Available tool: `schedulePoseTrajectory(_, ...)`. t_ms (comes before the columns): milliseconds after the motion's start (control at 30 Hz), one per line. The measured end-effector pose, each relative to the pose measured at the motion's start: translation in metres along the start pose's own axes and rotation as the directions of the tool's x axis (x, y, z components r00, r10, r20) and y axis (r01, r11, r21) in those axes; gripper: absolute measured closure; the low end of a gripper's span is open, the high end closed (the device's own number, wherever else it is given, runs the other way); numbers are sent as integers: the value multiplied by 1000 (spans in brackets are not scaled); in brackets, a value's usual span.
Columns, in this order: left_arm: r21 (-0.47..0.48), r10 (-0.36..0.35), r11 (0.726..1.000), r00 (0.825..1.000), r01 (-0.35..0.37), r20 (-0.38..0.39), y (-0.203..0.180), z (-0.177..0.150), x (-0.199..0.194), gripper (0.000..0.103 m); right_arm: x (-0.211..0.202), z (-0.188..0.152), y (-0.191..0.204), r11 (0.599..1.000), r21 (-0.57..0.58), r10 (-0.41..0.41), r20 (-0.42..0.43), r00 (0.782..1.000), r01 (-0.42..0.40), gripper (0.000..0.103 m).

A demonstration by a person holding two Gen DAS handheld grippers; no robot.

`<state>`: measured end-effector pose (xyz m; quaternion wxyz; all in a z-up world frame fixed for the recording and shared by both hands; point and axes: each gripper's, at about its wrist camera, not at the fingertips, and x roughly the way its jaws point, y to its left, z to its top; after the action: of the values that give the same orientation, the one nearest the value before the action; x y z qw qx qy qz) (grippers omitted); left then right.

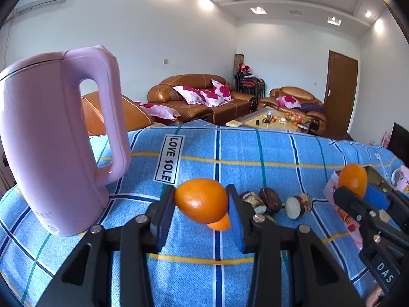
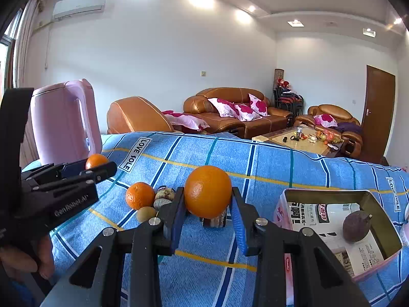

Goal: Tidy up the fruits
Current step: 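Carry both held oranges over the pink tin box with both tools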

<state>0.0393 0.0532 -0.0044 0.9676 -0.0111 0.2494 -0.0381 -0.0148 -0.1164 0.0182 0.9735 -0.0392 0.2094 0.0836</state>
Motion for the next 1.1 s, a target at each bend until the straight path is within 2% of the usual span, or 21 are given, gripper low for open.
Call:
schedulePoseTrajectory(400,6,35,999,999,-35,15,-10,-7,-15,62,-11,-7,-11,1000,13,-15,-16,1000,15,67)
schedulePoseTrajectory(767,13,45,999,999,-45,-4,-28,-13,-24,62,-32,-16,-27,999,-36,-40,-6,999,40,67)
schedulePoseTrajectory(1100,30,7,1000,999,-6,-38,-63,-18,-26,62,-41,-20,-60,996,-26,-87,-4,996,87,67)
